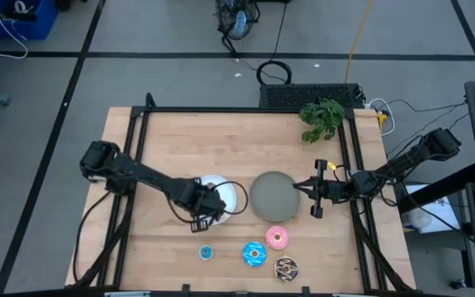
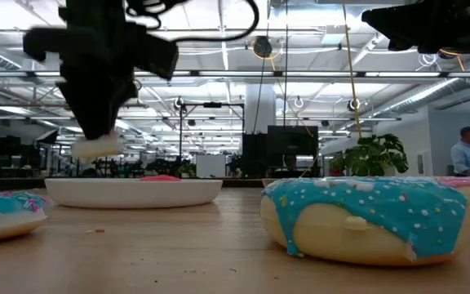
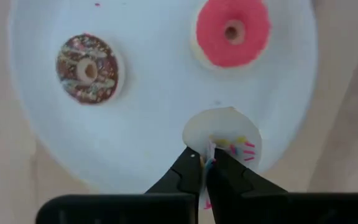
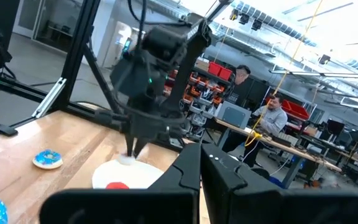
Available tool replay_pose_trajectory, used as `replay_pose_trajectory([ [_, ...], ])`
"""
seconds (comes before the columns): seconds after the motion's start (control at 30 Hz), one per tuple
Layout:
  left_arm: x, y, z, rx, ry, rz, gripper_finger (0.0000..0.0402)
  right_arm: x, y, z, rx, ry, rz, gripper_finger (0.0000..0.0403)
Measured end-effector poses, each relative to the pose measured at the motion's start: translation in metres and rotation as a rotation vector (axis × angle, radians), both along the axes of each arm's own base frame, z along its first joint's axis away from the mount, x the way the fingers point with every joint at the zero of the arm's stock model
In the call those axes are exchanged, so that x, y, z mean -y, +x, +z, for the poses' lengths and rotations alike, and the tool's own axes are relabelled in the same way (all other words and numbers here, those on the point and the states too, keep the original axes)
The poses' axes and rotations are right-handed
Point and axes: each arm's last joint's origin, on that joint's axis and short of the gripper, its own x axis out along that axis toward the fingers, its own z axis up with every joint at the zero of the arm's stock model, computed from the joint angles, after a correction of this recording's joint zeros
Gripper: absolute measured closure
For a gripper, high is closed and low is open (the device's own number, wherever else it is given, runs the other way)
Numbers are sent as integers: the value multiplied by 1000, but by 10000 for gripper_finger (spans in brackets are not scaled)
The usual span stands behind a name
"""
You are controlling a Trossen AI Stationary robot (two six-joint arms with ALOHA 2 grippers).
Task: Pick & Place donuts
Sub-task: Put the small white donut on the white plate, then put the small blue donut on the white plate
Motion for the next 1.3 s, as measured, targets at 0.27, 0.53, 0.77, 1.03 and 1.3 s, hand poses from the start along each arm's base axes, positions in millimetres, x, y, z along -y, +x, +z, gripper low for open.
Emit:
replay_pose_trajectory([
  [0.27,-8,-5,-23,-21,-112,-63,345,0,0,0,0,0,0,403],
  [0.53,-12,-4,-22,-10,-31,-7,185,0,0,0,3,1,0,403],
  [0.77,-13,4,-9,18,-39,-12,81,0,0,0,2,1,0,403],
  [1.03,-3,7,9,15,-62,-28,85,0,0,0,2,1,0,403],
  [1.3,31,11,38,110,-75,-56,132,0,0,0,-3,5,2,403],
])
